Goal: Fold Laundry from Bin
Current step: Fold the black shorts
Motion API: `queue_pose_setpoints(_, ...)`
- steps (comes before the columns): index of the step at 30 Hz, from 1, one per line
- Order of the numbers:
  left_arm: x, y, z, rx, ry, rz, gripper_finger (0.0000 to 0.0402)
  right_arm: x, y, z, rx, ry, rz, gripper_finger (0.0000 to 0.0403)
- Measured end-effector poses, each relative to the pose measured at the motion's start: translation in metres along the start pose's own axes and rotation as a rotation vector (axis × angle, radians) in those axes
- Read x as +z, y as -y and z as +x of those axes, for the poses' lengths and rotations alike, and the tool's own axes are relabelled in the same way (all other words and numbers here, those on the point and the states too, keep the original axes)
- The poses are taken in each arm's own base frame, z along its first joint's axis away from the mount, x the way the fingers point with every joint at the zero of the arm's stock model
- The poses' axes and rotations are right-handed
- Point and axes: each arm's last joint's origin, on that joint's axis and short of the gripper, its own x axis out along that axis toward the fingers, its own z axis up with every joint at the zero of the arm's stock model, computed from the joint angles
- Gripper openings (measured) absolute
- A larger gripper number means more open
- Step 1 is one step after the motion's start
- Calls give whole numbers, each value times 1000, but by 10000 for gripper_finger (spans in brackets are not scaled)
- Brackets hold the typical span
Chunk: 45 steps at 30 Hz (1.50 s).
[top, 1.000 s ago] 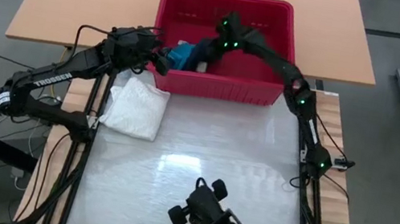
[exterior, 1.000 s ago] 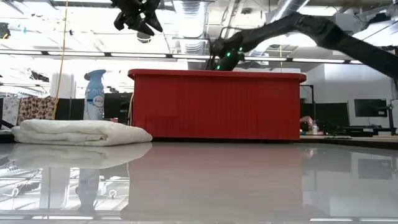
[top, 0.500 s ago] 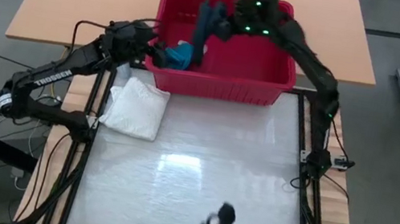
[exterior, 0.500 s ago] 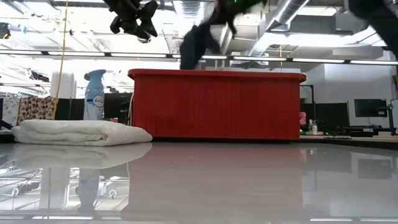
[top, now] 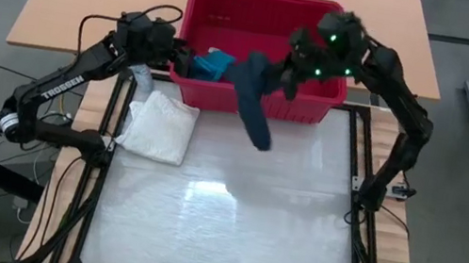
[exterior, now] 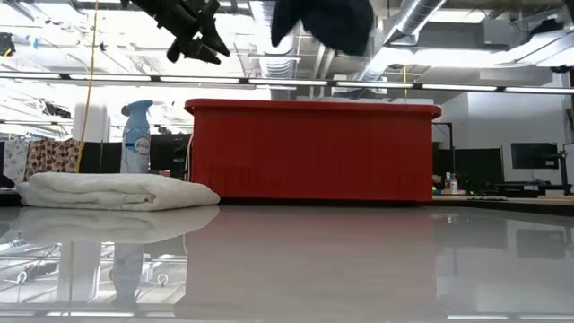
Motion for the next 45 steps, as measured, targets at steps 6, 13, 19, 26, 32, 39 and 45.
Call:
queue_pose_setpoints(6,-8,-2,18,-155,-78,-51,181,-31,-25,30,25,-290,49,168)
queue_pose_setpoints(13,-22,-3,43,-210,-161,-16,181,-42,-36,57,83,-383,47,220)
queue_pose_setpoints(19,-11,5,33,-470,-169,49,181,-53,-33,41,37,-507,73,220)
queue_pose_setpoints(26,-7,16,23,-597,-216,112,181,-73,-47,45,-87,-596,61,211)
queue_pose_setpoints(32,-12,18,22,-641,-257,100,181,-113,-71,76,-177,-725,30,210)
queue_pose_setpoints(39,-12,22,19,-777,-289,9,181,-182,-91,101,-168,-1014,-1,205)
queue_pose_setpoints(45,-16,42,17,-838,-352,-53,181,-236,-94,125,-95,-1105,-174,195)
